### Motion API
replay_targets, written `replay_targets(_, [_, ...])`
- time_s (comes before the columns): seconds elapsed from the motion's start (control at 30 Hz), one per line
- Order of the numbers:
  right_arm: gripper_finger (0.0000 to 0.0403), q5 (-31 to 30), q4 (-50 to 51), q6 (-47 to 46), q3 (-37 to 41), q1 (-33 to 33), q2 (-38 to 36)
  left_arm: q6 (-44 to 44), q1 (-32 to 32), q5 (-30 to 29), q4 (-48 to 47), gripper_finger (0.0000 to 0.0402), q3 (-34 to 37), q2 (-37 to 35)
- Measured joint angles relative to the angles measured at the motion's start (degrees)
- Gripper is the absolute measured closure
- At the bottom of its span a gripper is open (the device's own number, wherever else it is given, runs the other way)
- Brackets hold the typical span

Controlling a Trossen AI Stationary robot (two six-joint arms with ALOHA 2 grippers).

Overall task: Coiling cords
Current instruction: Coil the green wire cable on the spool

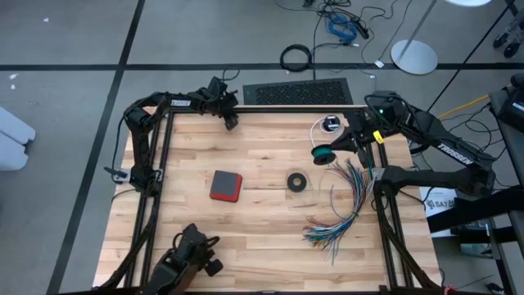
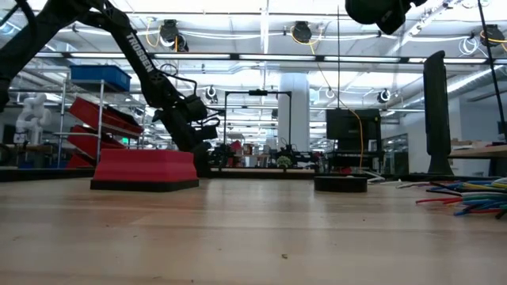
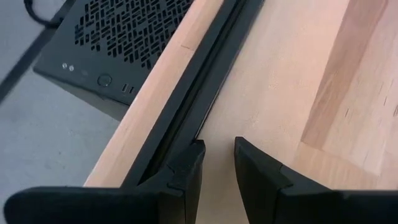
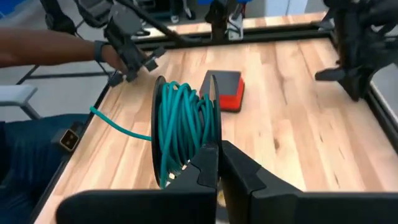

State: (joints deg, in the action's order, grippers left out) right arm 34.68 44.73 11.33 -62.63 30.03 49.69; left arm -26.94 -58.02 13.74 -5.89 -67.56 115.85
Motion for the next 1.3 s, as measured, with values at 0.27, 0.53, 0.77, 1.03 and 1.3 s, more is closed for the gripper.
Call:
replay_targets(0.27, [0.0403,-2.1,-3.1,0.6,0.0,-0.2,-0.2,18.1,-0.4,14.6,-1.2,0.0297,-3.0,0.3])
replay_targets(0.53, [0.0403,-3.1,-8.5,2.1,0.0,-0.4,0.3,31.1,13.0,34.9,21.4,0.0297,-3.9,0.3])
replay_targets(0.77, [0.0403,-5.2,-14.3,2.2,0.0,-1.2,1.7,32.8,24.3,30.1,40.2,0.0297,-4.0,0.0])
replay_targets(1.03, [0.0403,-11.7,-24.3,3.3,0.0,-1.6,4.6,42.4,30.3,30.6,59.9,0.0297,-4.9,0.0])
replay_targets(1.3, [0.0403,-15.2,-32.3,5.9,0.0,-1.5,9.2,47.5,35.7,27.6,68.4,0.0297,-4.8,0.0])
